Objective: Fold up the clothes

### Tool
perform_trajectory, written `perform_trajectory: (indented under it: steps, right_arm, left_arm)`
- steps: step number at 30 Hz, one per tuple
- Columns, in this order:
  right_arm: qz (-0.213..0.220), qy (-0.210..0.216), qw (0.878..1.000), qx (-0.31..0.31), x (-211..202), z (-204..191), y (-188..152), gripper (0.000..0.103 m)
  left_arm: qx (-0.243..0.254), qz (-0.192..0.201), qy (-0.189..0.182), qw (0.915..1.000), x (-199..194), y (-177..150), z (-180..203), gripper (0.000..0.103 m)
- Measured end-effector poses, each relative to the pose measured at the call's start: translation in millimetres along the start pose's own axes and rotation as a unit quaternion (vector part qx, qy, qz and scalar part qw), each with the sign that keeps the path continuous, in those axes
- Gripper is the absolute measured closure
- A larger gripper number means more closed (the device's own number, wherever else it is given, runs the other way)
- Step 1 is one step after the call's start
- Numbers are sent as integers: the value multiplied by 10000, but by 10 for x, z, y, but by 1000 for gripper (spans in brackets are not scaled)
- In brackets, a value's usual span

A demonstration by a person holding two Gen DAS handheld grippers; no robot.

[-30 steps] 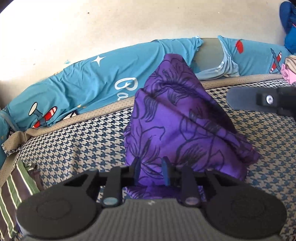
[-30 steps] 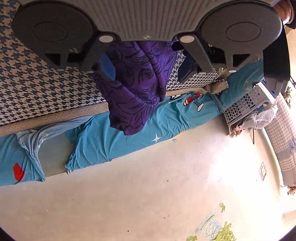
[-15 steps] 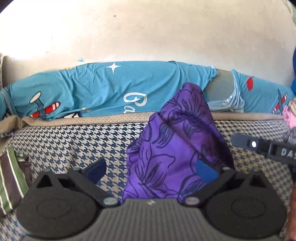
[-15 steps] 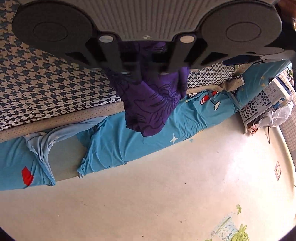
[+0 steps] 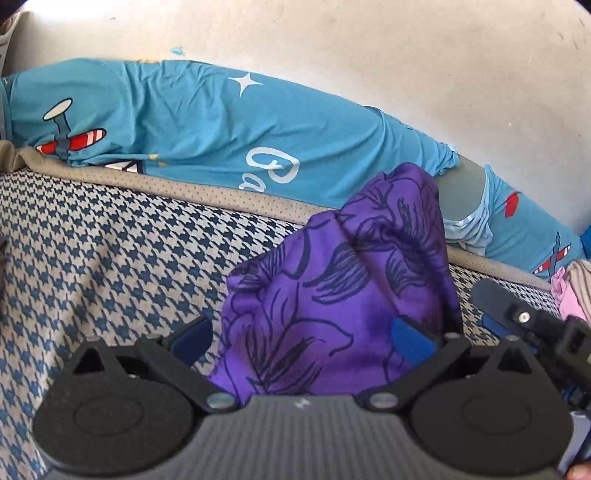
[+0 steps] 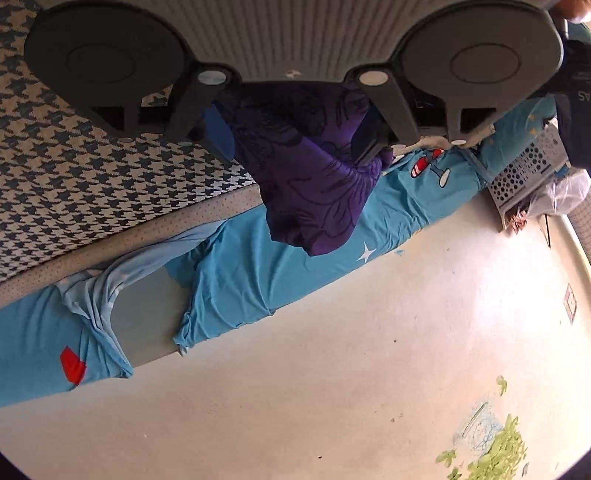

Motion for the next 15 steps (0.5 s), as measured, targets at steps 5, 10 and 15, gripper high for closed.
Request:
perform_trajectory:
  steps: [5, 10, 15]
  right_arm:
    - [-209, -10, 9997, 116, 205, 38, -102, 33]
    - [-550, 140, 9982, 181, 318, 34, -168, 49]
    - [-649, 203, 9968, -431, 236, -148, -221, 85]
  left_arm:
    - [40, -88, 120, 9999, 51, -12, -20, 0]
    - [-137, -249, -42, 9996, 72, -59, -119, 0]
    - [-119, -337, 25, 9994, 73, -70, -164, 0]
Point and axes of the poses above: each gripper's, at about its wrist camera, not at the fingertips, and x roughly the way its jaws point, z to its right, y to its top, the point moved 3 cm from there along x, roughly the way its jaws point, and after that the axes turned 7 degrees about x, right-handed, at the moved point
